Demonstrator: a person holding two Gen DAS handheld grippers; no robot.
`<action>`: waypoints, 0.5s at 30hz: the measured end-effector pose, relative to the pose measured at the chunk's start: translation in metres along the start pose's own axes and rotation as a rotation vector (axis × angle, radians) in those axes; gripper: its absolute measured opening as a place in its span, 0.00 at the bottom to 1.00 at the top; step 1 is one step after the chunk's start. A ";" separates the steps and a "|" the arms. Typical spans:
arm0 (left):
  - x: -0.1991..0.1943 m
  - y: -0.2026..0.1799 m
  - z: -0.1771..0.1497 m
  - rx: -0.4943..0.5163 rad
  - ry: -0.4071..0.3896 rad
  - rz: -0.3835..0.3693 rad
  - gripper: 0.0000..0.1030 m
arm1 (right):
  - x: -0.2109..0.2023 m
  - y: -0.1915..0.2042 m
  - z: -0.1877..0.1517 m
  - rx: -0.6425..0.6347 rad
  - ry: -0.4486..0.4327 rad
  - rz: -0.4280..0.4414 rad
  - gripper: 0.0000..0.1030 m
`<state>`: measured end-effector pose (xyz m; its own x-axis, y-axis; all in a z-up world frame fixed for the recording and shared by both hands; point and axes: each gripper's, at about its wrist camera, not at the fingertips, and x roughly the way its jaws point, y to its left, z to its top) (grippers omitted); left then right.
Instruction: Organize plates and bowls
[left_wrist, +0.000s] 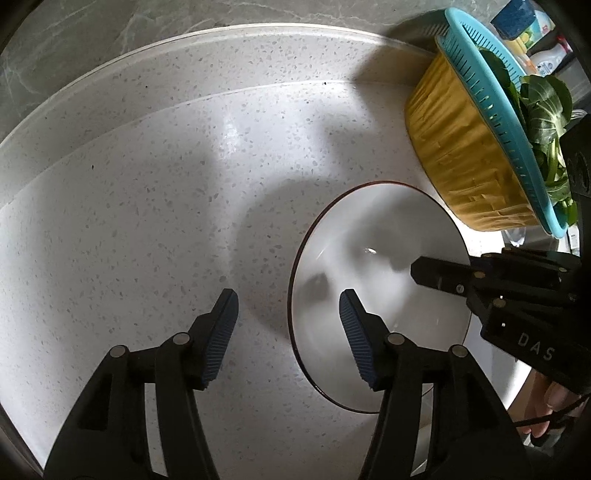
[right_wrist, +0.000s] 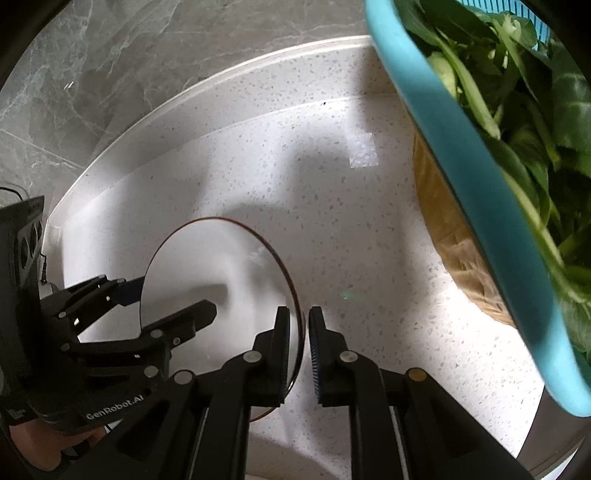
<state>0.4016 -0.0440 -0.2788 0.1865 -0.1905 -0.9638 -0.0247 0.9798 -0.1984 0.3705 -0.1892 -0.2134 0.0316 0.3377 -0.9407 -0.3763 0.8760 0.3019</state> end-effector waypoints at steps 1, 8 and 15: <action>0.000 -0.001 -0.002 0.000 -0.001 -0.003 0.34 | 0.001 0.000 0.000 -0.002 0.012 -0.002 0.13; 0.001 -0.007 -0.006 0.021 0.007 -0.012 0.09 | 0.013 0.004 -0.005 -0.028 0.045 -0.004 0.15; 0.001 -0.005 -0.009 -0.007 0.022 -0.049 0.09 | 0.014 -0.001 -0.004 -0.007 0.045 0.025 0.14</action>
<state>0.3933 -0.0495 -0.2800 0.1658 -0.2396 -0.9566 -0.0228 0.9688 -0.2467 0.3673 -0.1873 -0.2274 -0.0195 0.3433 -0.9390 -0.3830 0.8650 0.3242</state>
